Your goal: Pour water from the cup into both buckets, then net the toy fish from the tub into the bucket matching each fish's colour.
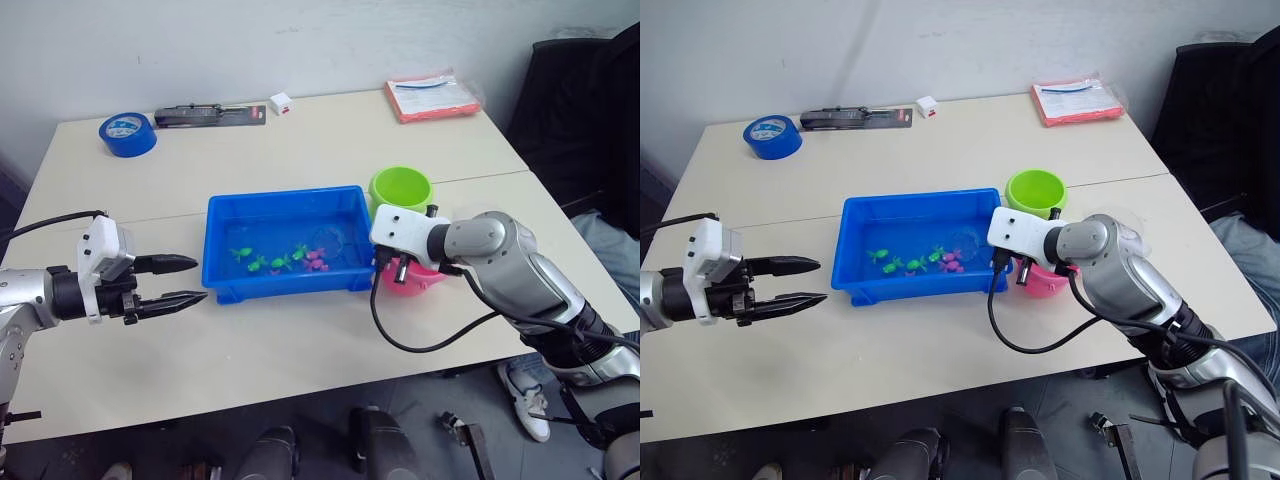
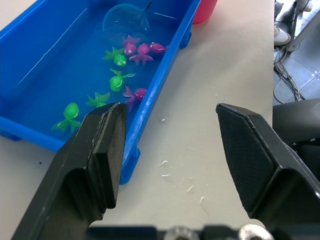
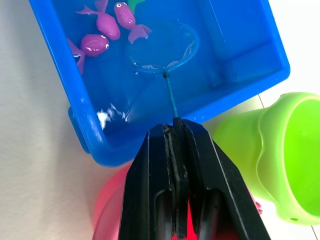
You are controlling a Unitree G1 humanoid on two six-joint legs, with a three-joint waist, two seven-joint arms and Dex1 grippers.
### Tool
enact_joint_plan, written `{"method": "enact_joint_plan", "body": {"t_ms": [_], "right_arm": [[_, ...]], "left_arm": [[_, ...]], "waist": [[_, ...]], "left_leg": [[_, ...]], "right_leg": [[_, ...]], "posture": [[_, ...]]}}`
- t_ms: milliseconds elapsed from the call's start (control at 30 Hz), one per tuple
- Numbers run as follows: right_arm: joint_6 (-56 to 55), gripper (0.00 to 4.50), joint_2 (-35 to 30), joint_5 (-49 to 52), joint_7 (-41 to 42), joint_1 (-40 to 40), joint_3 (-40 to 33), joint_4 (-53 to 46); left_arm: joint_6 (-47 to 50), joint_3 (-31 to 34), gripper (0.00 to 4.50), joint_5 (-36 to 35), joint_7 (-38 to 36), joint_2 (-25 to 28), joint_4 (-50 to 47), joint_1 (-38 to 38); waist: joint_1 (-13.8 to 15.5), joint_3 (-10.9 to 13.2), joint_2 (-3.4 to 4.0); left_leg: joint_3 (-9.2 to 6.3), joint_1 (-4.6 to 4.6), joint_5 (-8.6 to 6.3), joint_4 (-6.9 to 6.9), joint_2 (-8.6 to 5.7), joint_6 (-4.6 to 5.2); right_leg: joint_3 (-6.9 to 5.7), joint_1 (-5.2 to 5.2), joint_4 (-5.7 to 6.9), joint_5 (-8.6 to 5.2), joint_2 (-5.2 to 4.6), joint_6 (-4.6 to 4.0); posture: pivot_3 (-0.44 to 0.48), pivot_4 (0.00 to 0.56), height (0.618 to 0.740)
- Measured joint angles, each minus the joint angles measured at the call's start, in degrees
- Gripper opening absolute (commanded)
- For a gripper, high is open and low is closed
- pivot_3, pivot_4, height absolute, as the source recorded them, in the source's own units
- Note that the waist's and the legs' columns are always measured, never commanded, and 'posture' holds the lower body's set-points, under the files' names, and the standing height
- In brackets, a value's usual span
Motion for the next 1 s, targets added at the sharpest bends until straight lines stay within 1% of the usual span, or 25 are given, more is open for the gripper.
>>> {"method": "enact_joint_plan", "body": {"t_ms": [200, 767, 1000], "right_arm": [[1.7, 0.78, 1.7, 0.3, 0.3, 0.0, -0.1, 0.0], [4.3, 0.78, 3.4, 0.9, -0.7, 0.6, -0.2, 0.5], [1.4, 0.78, 1.2, -2.0, -1.8, -0.7, -0.2, 3.1]], "left_arm": [[0.0, 0.4, 3.10, 0.0, 0.4, 0.0, -0.6, 0.8], [0.0, 0.4, 3.10, 0.0, 1.7, -0.7, -0.9, 1.2], [-0.2, 0.3, 3.10, 0.0, 1.9, -1.6, -1.4, 1.2]], "waist": [[-0.1, 0.0, 0.00], [-0.1, 0.0, 0.00], [0.0, 0.0, 0.00]], "left_leg": [[0.00, 0.00, 0.00, 0.00, 0.01, 0.00], [0.00, 0.01, 0.00, 0.00, 0.01, 0.00], [0.00, 0.01, 0.00, 0.00, -0.01, 0.00]], "right_leg": [[0.00, 0.00, 0.01, 0.00, 0.00, 0.00], [0.00, 0.00, 0.01, 0.00, 0.00, 0.00], [-0.01, 0.00, 0.00, 0.00, 0.00, 0.00]], "posture": [[0.000, 0.150, 0.740], [0.000, 0.150, 0.740], [0.000, 0.150, 0.740]]}}
